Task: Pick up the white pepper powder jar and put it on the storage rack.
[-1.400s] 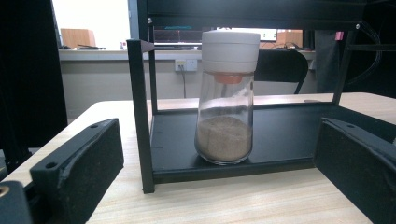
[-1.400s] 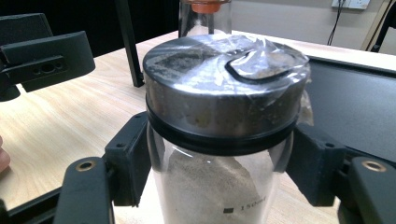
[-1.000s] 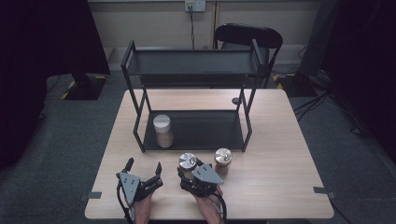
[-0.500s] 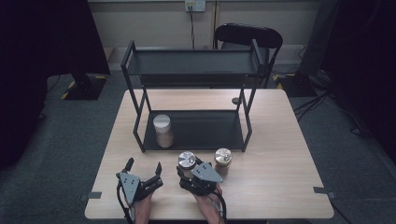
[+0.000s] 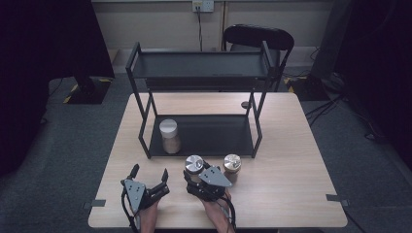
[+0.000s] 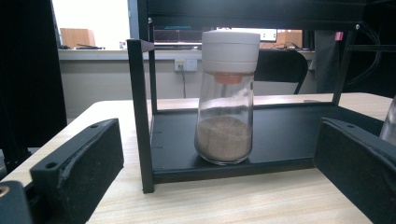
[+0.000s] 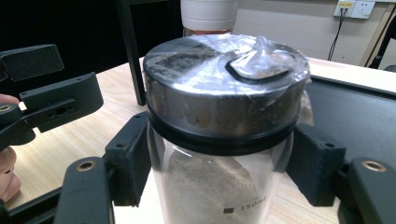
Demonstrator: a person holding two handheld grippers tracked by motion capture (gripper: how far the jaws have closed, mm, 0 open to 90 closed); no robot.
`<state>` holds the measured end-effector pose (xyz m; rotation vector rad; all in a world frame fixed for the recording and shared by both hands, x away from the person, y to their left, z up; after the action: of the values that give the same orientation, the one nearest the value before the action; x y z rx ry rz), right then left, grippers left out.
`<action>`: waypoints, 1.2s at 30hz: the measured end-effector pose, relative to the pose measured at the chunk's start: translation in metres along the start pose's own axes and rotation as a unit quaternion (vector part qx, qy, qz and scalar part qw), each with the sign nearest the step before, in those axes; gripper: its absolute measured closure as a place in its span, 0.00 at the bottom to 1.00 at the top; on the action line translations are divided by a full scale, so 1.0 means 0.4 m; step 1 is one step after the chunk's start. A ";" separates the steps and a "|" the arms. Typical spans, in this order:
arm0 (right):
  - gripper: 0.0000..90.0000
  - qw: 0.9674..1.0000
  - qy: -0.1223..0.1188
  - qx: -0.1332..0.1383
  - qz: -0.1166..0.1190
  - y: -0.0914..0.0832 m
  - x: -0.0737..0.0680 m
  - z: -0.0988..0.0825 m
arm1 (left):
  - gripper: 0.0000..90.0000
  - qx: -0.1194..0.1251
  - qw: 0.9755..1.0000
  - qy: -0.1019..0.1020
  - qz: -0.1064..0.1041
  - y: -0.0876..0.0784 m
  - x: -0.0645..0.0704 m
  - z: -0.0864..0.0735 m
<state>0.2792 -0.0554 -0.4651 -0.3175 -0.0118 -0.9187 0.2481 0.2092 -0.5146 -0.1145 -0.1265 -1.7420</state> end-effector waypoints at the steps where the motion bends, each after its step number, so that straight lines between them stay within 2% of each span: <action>1: 0.34 1.000 0.000 0.000 0.000 0.001 0.000 0.000 | 0.01 0.000 1.000 0.000 0.000 0.000 0.000 0.000; 36: 0.34 1.000 0.004 0.001 -0.003 0.027 0.014 0.036 | 0.01 0.000 1.000 -0.001 -0.001 0.000 -0.001 0.000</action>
<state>0.2929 -0.0500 -0.4535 -0.3124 -0.0052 -0.9250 0.2481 0.2094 -0.5146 -0.1157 -0.1278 -1.7435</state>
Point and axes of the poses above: each handheld gripper's, and its own axes: y roughly forward along the jaws, z roughly out of its top, x roughly to its right, the point moved 9 cm from there along y, roughly forward along the jaws, and after that the axes turned 8 degrees about -y, right-handed, at the moved point
